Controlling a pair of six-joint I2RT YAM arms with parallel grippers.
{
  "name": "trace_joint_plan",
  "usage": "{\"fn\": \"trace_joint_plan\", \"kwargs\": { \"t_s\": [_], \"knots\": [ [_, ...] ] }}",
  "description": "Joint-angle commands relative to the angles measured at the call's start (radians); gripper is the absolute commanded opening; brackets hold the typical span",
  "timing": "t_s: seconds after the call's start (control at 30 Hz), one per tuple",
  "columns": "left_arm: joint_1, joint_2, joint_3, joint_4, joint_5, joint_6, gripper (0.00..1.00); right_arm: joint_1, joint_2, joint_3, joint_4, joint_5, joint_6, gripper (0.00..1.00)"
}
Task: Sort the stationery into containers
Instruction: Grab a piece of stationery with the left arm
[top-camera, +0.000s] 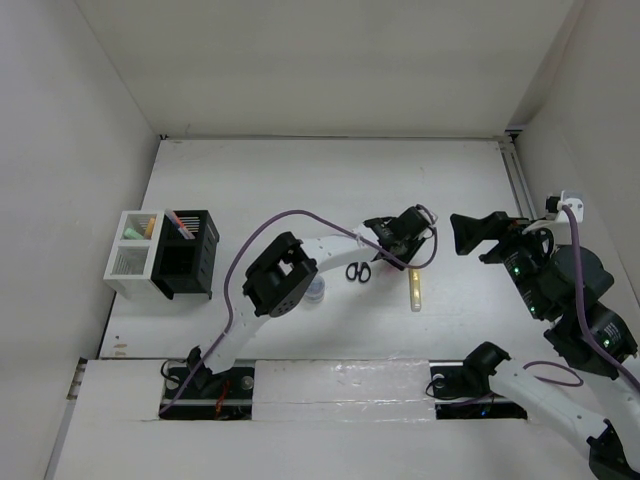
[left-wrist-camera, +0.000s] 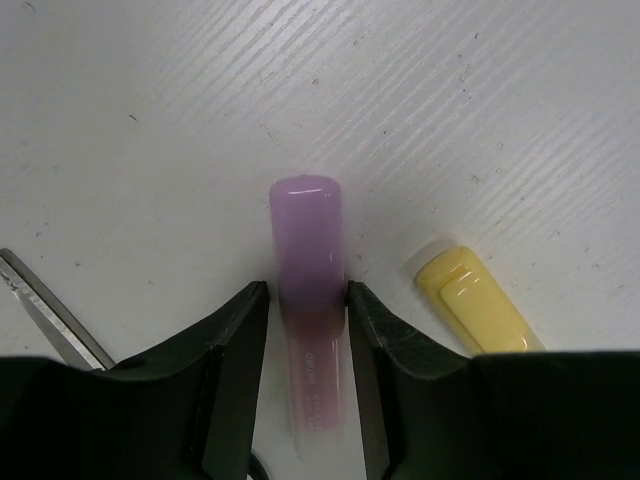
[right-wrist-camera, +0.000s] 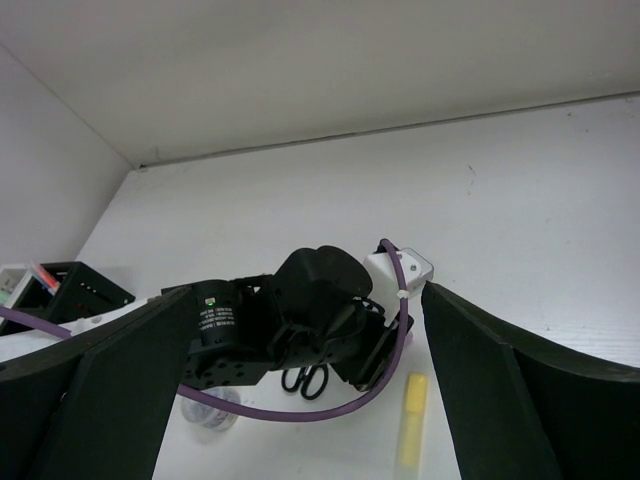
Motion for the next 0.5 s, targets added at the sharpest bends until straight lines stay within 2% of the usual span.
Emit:
{"fn": "trace_joint_plan", "kwargs": {
  "t_s": [0.0, 0.07, 0.1, 0.17, 0.3, 0.47],
  "knots": [
    [-0.002, 0.028, 0.014, -0.062, 0.023, -0.001, 0.33, -0.004, -0.006, 0.001, 0.039, -0.011, -0.012, 1.00],
    [-0.002, 0.028, 0.014, -0.062, 0.023, 0.008, 0.33, -0.004, 0.003, 0.001, 0.048, -0.022, -0.012, 1.00],
    [-0.002, 0.038, 0.014, -0.062, 0.035, 0.008, 0.19, -0.004, 0.003, 0.001, 0.048, -0.022, -0.012, 1.00],
    [0.007, 0.039, 0.014, -0.062, 0.049, 0.008, 0.01, -0.004, 0.003, 0.001, 0.048, -0.022, -0.012, 1.00],
    [0.027, 0.020, 0.014, -0.062, 0.038, -0.001, 0.00, -0.004, 0.003, 0.001, 0.057, -0.031, -0.012, 1.00],
    [0.118, -0.150, -0.018, 0.010, 0.026, -0.015, 0.00, -0.004, 0.003, -0.020, 0.089, -0.054, -0.012, 1.00]
  ]
}}
